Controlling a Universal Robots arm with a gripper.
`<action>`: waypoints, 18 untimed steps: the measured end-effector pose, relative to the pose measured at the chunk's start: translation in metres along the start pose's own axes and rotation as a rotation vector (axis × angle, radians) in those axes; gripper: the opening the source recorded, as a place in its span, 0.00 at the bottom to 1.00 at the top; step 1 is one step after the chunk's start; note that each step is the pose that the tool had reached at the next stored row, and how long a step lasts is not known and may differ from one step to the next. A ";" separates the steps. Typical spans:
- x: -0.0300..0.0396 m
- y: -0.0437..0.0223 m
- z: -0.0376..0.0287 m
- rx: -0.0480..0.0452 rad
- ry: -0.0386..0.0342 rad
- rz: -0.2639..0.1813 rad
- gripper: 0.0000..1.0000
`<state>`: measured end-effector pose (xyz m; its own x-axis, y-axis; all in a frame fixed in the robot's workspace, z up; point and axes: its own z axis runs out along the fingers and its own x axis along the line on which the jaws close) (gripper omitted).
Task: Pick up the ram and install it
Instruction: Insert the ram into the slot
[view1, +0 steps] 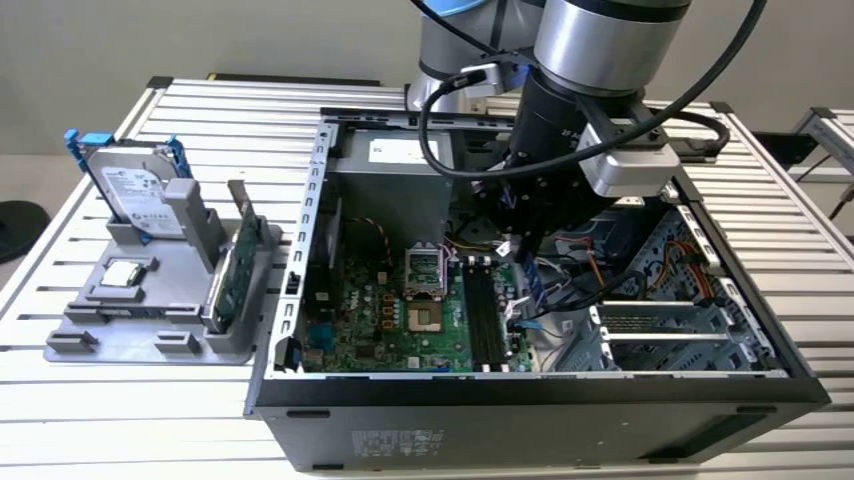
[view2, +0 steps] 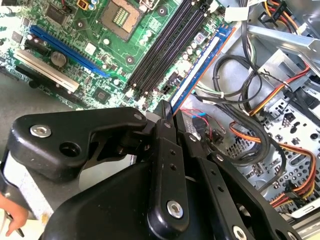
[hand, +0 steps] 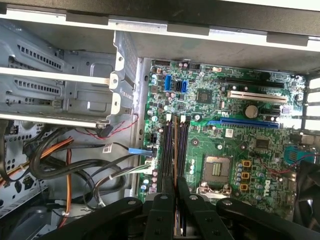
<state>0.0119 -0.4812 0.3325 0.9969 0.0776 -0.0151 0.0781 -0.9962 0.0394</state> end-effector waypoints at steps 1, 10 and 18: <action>0.0000 0.0000 0.0003 -0.0003 0.0000 0.000 0.00; 0.0002 -0.0002 0.0031 -0.0028 -0.0003 0.000 0.00; 0.0002 -0.0004 0.0056 -0.0047 -0.0004 0.000 0.00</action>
<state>0.0120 -0.4810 0.3269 0.9969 0.0777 -0.0155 0.0783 -0.9960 0.0441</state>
